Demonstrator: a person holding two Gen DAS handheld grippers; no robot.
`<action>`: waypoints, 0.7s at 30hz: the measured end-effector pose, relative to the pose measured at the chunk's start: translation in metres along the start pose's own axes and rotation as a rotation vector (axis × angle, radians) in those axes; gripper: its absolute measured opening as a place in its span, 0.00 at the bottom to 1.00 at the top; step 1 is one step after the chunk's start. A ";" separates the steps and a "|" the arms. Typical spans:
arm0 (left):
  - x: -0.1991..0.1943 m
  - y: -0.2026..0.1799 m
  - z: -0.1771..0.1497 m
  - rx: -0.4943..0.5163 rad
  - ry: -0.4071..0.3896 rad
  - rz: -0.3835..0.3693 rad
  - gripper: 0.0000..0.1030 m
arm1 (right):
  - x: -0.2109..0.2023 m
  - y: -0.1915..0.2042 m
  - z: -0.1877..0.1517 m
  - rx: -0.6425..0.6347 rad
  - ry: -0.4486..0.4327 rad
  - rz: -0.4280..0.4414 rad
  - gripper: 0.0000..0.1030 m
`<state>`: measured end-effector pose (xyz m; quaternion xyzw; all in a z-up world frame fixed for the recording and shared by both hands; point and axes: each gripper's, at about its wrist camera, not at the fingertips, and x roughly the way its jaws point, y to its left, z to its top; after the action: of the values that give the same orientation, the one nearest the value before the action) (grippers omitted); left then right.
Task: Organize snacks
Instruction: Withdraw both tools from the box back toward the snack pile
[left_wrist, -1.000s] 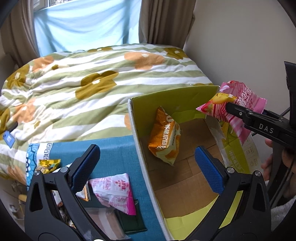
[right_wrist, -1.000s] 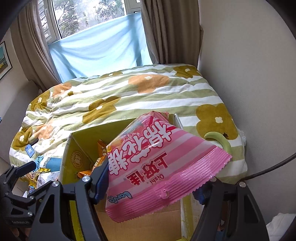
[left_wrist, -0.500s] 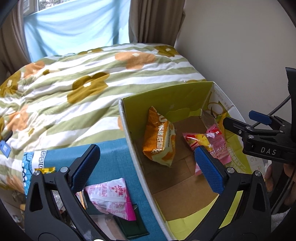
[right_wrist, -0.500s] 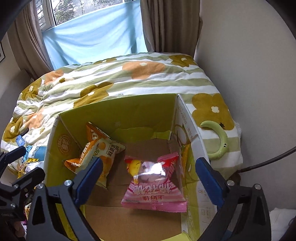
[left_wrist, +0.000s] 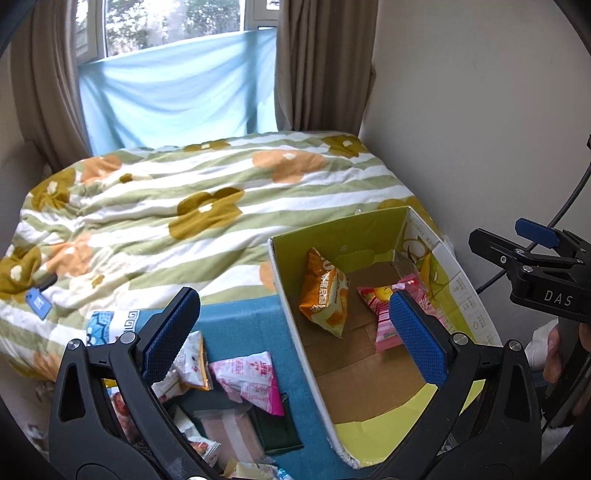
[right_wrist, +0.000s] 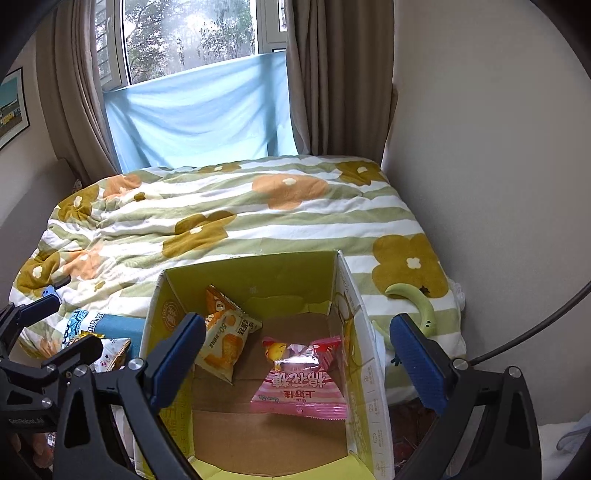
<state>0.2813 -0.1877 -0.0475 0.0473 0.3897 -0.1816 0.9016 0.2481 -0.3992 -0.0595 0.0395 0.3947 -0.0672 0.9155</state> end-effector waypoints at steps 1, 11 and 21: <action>-0.010 0.000 -0.002 0.001 -0.016 0.013 0.98 | -0.009 0.002 -0.001 0.002 -0.016 0.005 0.97; -0.114 -0.006 -0.063 -0.020 -0.140 0.096 0.98 | -0.103 0.018 -0.047 -0.035 -0.169 0.030 0.97; -0.189 -0.018 -0.149 -0.043 -0.153 0.122 0.98 | -0.166 0.021 -0.123 -0.009 -0.193 0.035 0.97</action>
<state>0.0538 -0.1162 -0.0135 0.0377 0.3199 -0.1211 0.9389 0.0504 -0.3478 -0.0230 0.0359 0.3042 -0.0528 0.9505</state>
